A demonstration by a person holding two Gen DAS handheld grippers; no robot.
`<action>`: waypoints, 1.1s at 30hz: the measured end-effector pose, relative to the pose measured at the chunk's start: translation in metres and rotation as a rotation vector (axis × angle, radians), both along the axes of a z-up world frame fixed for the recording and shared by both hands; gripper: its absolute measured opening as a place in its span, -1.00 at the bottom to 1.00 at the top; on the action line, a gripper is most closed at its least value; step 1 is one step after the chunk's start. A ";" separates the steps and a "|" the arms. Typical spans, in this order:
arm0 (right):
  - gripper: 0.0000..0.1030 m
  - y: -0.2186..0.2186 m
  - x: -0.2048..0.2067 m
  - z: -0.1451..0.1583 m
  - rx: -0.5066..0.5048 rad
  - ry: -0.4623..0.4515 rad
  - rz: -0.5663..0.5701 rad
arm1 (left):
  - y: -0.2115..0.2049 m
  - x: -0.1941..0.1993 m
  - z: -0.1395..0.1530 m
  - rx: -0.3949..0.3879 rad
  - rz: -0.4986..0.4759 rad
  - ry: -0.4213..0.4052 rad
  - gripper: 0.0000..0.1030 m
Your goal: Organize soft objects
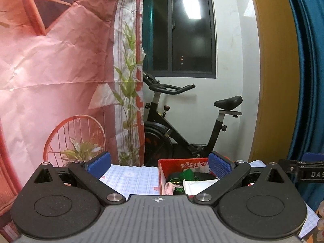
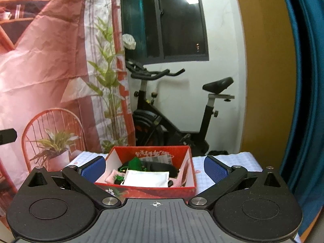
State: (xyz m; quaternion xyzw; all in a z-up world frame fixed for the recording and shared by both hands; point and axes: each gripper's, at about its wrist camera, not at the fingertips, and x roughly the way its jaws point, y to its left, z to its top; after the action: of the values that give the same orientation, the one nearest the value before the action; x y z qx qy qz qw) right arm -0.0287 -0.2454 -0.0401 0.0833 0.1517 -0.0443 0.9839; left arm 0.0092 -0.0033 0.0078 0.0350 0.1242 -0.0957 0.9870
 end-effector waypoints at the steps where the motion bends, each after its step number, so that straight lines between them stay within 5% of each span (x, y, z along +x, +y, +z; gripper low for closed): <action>1: 0.99 -0.001 -0.005 0.001 0.006 -0.005 0.001 | -0.001 -0.002 0.000 0.001 0.001 0.001 1.00; 33: 0.99 -0.006 -0.030 0.008 -0.062 0.003 -0.015 | 0.001 -0.008 0.002 0.014 0.027 -0.001 1.00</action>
State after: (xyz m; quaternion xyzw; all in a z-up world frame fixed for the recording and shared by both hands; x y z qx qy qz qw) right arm -0.0587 -0.2514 -0.0325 0.0539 0.1511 -0.0565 0.9854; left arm 0.0013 -0.0025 0.0094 0.0402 0.1247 -0.0814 0.9880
